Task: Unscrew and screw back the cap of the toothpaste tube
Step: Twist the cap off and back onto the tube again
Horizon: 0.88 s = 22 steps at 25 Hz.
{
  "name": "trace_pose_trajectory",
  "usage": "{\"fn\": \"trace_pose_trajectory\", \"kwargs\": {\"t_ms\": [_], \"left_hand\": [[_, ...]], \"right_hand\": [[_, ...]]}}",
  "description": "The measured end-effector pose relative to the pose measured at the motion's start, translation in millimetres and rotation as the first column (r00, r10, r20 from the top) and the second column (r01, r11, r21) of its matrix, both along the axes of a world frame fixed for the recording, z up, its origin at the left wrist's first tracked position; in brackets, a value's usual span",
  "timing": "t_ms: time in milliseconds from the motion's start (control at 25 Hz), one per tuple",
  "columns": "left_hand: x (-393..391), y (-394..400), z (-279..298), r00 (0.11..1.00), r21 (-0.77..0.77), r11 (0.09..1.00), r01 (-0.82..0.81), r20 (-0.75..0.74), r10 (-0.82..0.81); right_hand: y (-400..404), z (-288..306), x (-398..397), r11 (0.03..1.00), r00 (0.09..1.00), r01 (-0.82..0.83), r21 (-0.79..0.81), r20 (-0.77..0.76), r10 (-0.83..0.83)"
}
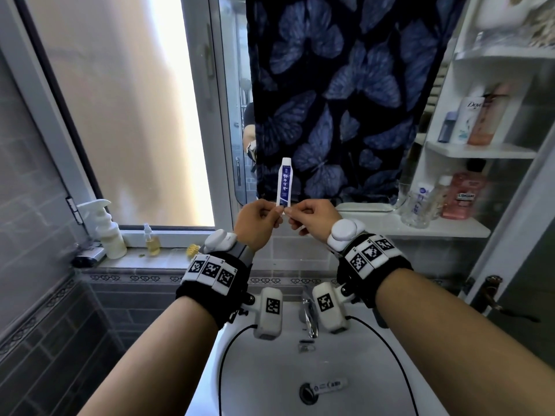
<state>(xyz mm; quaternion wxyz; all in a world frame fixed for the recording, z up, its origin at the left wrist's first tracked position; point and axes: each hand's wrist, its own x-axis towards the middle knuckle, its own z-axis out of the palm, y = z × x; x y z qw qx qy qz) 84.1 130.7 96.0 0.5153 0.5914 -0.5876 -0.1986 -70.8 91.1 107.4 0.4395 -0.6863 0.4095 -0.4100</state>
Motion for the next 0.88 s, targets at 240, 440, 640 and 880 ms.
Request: {"fn": "trace_pose_trajectory", "kwargs": {"t_ms": [240, 440, 640, 880], "left_hand": [[-16.0, -2.5, 8.3, 0.997, 0.004, 0.999, -0.050, 0.052, 0.049], [-23.4, -1.9, 11.4, 0.988, -0.061, 0.993, -0.101, 0.110, 0.107], [-21.2, -4.7, 10.3, 0.983, 0.009, 0.998, -0.070, 0.170, 0.067], [-26.0, -10.2, 0.5, 0.982, 0.034, 0.997, -0.069, 0.177, 0.062]], "right_hand": [[-1.0, 10.4, -4.9, 1.000, 0.997, -0.005, -0.015, 0.075, 0.006], [-5.7, 11.8, -9.7, 0.994, 0.996, 0.033, -0.107, -0.075, -0.041], [-6.0, 6.4, -18.5, 0.996, 0.995, -0.003, -0.086, -0.095, -0.006], [-3.6, 2.4, -18.4, 0.998, 0.999, 0.040, -0.051, -0.006, -0.040]]}}
